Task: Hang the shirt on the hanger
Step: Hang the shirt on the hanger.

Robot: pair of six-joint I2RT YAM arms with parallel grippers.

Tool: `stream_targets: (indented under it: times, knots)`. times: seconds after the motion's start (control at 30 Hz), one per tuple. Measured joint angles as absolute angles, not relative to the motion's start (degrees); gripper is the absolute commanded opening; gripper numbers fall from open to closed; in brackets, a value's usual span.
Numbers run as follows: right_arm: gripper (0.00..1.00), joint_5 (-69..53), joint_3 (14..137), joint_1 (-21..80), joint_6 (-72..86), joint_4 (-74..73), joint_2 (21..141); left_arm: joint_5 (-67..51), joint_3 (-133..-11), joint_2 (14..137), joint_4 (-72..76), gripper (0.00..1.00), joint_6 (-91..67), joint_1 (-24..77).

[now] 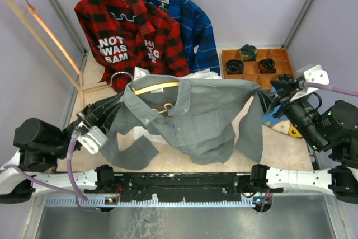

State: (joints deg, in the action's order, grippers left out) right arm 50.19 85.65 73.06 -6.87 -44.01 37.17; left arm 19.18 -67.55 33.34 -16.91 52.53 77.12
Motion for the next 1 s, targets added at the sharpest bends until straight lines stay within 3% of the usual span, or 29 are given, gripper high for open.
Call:
stream_targets:
  times: [0.3,0.63,1.0]
  knots:
    - [0.64,28.67,92.64,73.06,-5.17,-53.58,42.33,15.29,-64.62,30.39,-19.51,0.0,50.26,77.1]
    - [0.68,11.84,86.85,73.06,-7.73,-53.69,47.77,10.2,-64.03,31.75,-26.63,0.0,45.15,77.12]
    - [0.48,2.57,80.47,73.06,-7.44,-51.33,47.72,7.16,-63.35,32.88,-29.63,0.0,43.09,77.12]
